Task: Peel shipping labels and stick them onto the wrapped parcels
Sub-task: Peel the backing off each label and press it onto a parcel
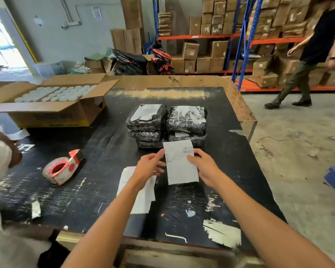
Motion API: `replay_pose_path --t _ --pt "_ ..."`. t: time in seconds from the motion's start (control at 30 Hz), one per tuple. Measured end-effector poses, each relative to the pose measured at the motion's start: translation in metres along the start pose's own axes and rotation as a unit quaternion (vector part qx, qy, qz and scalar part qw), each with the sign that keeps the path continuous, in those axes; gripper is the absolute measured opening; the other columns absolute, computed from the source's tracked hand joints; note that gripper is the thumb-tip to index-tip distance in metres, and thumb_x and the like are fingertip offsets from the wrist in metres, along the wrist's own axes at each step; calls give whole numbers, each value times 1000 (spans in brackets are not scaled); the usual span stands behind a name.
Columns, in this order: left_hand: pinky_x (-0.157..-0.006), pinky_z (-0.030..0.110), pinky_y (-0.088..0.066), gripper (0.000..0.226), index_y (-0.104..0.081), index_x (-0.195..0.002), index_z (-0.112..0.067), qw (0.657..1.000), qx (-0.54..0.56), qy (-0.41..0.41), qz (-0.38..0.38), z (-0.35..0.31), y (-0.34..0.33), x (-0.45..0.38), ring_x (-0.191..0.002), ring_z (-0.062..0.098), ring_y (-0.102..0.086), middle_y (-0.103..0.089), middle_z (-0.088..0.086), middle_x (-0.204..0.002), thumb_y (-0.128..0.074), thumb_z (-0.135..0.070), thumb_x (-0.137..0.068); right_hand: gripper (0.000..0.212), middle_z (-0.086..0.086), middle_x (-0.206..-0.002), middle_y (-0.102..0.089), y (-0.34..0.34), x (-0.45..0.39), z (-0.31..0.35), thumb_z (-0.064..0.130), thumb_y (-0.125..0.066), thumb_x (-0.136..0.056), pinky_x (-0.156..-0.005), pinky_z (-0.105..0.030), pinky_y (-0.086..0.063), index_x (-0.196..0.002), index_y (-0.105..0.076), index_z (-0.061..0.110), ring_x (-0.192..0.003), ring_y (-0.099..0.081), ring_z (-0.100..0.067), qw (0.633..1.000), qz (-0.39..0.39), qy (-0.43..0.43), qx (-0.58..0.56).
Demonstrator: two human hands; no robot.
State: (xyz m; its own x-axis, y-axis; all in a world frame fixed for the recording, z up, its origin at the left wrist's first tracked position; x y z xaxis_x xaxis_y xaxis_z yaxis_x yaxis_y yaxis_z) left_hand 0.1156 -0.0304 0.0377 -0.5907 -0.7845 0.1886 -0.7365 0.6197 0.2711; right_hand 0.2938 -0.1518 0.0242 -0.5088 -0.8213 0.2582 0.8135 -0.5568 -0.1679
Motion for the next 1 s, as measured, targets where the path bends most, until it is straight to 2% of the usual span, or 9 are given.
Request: replay_pose_path --t 0.07,0.17,0.23,0.33,0.5,0.6,0.7,0.9,1.0 --pt "-71 31 -61 48 -75 -105 -11 993 101 21 48 -8 -27 0 -72 16 -74 -79 3 -88 -64 -56 -90 17 -6 -108 -77 8 3 6 12 -63 -99 -63 -31 -61 -116 -65 14 -88 -77 -17 1000 11 15 -8" --pt "-87 42 -59 26 -74 -108 -9 982 181 1 48 -14 -53 -4 -95 28 -75 -77 12 -108 -72 -29 -92 16 -7 -105 -78 20 5 14 13 -67 -97 -66 -32 -61 -112 -67 16 -91 -77 -20 999 34 32 11" --pt "-81 41 -60 16 -74 -103 -8 980 198 -16 24 -21 -61 -7 -93 27 -75 -76 16 -111 -73 -16 -90 16 -9 -103 -78 28 5 21 14 -69 -96 -65 -32 -60 -111 -68 16 -87 -77 -20 998 40 45 30" --pt "-68 35 -61 9 -74 -99 -10 971 235 -35 -19 -34 -67 -9 -88 25 -76 -78 12 -105 -72 -12 -91 18 -7 -100 -79 38 5 30 16 -69 -96 -66 -30 -60 -114 -68 17 -87 -77 -18 996 71 44 15" --pt "-86 44 -59 11 -71 -104 -9 940 323 -71 -80 -54 -67 -18 -99 29 -72 -75 14 -113 -66 -8 -94 22 -7 -96 -77 45 0 44 9 -75 -91 -64 -21 -56 -112 -70 12 -83 -70 -13 992 107 60 -26" --pt "-81 42 -60 25 -67 -117 -8 920 387 -62 -19 -63 -64 -25 -102 28 -71 -74 14 -117 -69 -9 -92 21 -4 -91 -77 37 -6 58 7 -75 -90 -62 -20 -52 -109 -71 13 -79 -67 -12 993 82 88 -14" --pt "-76 41 -61 42 -62 -128 -9 928 366 -62 29 -68 -59 -33 -106 29 -71 -73 13 -120 -72 -8 -88 22 -3 -89 -76 30 -14 72 7 -76 -89 -62 -19 -51 -110 -71 14 -76 -66 -11 990 63 126 -1" --pt "-82 43 -61 42 -64 -126 -12 921 371 -108 -50 -67 -36 -54 -106 24 -72 -75 5 -116 -75 -3 -86 24 -12 -101 -75 16 -26 73 7 -70 -93 -72 -22 -59 -117 -69 6 -83 -72 -14 978 75 116 -157" --pt "-82 40 -60 45 -64 -124 -14 910 388 -132 -66 -65 -28 -61 -108 23 -71 -76 2 -116 -78 -5 -83 18 -13 -97 -76 9 -28 68 3 -71 -92 -74 -23 -59 -110 -70 5 -84 -74 -18 976 85 117 -162"
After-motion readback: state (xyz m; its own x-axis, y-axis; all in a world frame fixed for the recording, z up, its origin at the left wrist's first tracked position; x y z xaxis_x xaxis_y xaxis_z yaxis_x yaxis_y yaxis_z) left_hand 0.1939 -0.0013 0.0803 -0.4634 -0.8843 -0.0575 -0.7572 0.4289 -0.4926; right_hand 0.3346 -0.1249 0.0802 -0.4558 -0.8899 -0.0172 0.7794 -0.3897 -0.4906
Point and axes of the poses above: each hand's wrist, its own x-axis away from the middle knuckle, its own y-axis out of the back of the hand, z = x × y, the point moved 3 cm from there along -x, towards the middle knuckle
